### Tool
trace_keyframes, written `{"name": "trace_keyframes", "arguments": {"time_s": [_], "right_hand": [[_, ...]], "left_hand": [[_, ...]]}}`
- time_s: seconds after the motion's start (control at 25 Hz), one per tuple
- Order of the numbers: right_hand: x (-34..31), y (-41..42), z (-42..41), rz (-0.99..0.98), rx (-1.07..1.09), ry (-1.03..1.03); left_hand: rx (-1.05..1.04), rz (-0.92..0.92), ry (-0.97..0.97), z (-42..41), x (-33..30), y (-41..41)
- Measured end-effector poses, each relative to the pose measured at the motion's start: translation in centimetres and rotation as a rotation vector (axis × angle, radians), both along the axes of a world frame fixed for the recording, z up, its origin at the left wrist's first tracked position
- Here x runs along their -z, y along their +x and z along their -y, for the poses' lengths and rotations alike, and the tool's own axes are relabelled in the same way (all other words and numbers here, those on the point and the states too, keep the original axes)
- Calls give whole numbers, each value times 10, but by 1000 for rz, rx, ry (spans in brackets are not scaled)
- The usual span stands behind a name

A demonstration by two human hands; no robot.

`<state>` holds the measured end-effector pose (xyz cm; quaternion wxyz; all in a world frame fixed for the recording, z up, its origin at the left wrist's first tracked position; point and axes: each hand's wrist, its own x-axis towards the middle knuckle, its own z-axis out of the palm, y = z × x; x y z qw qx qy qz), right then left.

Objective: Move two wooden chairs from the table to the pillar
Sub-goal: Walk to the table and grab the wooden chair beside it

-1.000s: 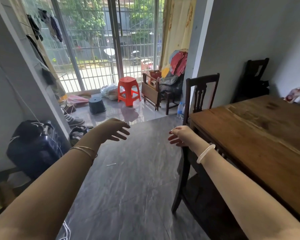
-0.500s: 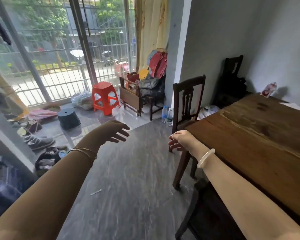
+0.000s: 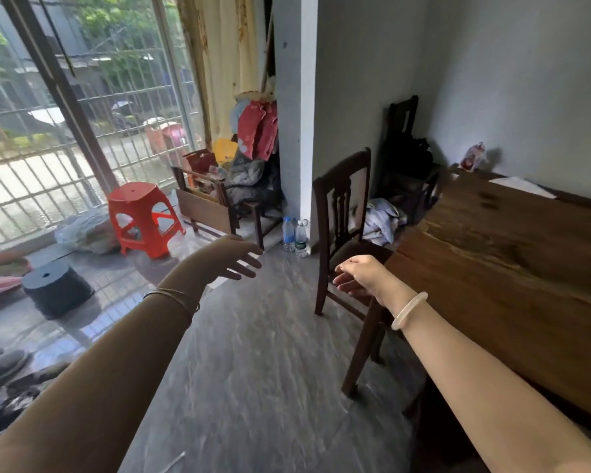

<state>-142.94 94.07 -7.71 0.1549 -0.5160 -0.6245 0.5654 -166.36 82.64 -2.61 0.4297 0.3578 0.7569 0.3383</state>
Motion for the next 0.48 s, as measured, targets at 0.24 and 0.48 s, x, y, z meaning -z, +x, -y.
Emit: {"name": "trace_keyframes", "arguments": {"time_s": [0.24, 0.48], "right_hand": [[15, -43, -106, -9, 82, 8], [24, -80, -208, -35, 163, -25]], "left_hand": [[47, 8, -9, -110, 14, -56], [95, 29, -42, -230, 12, -101]]}}
